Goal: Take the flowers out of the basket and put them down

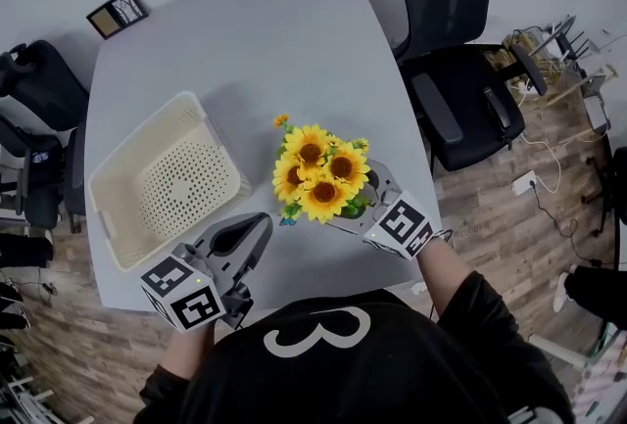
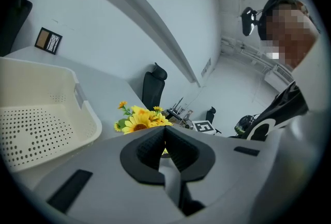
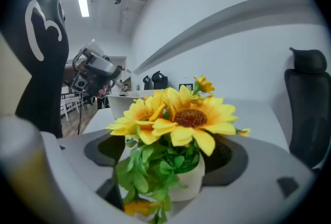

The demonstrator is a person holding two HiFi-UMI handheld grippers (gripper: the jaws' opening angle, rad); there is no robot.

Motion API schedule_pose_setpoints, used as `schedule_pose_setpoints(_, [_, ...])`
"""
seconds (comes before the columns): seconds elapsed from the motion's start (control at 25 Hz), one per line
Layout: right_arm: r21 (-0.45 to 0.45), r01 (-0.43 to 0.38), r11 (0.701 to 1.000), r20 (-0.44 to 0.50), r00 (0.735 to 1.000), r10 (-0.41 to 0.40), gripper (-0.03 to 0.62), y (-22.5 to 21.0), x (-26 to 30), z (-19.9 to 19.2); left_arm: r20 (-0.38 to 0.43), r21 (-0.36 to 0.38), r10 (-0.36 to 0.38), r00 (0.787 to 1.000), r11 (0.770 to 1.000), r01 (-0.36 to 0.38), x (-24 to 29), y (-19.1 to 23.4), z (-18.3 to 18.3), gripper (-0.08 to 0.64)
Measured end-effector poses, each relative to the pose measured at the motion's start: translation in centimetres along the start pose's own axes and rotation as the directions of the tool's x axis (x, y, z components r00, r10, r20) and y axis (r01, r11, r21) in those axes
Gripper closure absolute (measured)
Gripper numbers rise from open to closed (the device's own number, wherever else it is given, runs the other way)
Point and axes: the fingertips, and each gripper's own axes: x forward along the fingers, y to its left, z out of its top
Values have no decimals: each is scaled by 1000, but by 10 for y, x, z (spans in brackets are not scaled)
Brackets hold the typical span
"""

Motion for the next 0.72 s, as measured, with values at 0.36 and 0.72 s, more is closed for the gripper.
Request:
schedule_pose_setpoints(0.36, [-12,90,996,21,996,-90,150,1,-44,6,15,38,-10,1000,999,10,-13,-19,4,548])
schedule_pose_setpoints(0.72, [78,189,979,217,955,-202,152,32,-104,67,47,88,-71,996,994,66,-44,-58,1,548])
